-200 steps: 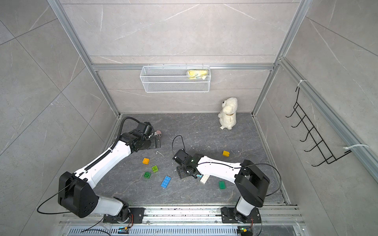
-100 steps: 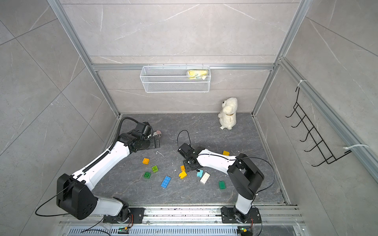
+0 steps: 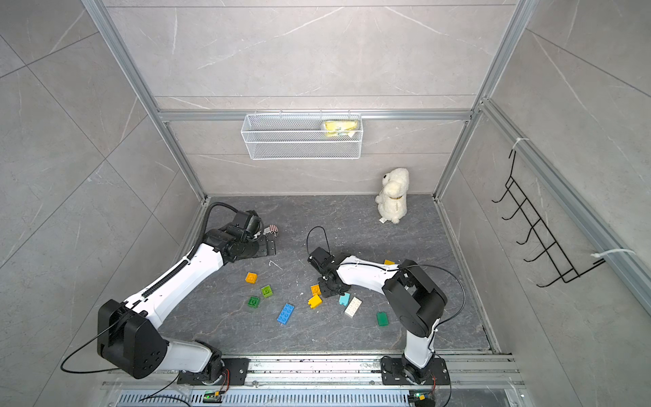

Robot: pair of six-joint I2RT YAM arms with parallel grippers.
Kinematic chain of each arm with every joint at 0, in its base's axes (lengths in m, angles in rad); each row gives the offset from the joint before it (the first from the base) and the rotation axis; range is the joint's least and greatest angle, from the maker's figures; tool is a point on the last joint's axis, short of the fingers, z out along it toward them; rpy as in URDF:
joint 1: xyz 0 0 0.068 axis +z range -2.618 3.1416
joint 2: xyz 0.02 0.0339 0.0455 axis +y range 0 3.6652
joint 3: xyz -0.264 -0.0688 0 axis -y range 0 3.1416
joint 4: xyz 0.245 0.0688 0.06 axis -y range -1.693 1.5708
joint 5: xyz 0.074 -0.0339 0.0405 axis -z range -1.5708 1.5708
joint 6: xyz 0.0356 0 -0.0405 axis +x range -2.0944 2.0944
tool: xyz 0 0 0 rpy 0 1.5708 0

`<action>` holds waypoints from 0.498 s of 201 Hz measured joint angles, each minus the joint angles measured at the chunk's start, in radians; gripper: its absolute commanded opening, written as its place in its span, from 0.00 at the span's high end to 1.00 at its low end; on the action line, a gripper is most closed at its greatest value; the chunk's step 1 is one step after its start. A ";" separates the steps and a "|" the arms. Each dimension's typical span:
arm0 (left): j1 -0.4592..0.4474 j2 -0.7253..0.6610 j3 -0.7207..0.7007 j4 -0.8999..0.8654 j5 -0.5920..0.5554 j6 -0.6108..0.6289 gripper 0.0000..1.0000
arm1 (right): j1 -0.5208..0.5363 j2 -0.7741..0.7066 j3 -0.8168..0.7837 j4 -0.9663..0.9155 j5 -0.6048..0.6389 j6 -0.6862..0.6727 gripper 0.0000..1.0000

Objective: Assemble the letter h with lego
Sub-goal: Pick up the lego brick from the center of the board.

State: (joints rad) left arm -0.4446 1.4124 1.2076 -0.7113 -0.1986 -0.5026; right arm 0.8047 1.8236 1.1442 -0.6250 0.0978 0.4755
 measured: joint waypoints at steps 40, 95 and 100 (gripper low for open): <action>0.000 0.000 0.000 -0.003 0.010 -0.014 0.01 | 0.000 0.034 0.039 -0.005 0.013 0.031 0.73; 0.000 0.000 0.000 -0.013 0.026 -0.037 0.04 | -0.001 0.109 0.141 -0.002 0.019 0.128 0.76; 0.000 0.000 0.001 -0.014 0.026 -0.038 0.04 | -0.001 0.118 0.153 -0.002 0.019 0.138 0.76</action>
State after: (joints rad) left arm -0.4446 1.4124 1.2083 -0.7258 -0.1726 -0.5404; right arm 0.8036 1.9415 1.2976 -0.6273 0.1169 0.6132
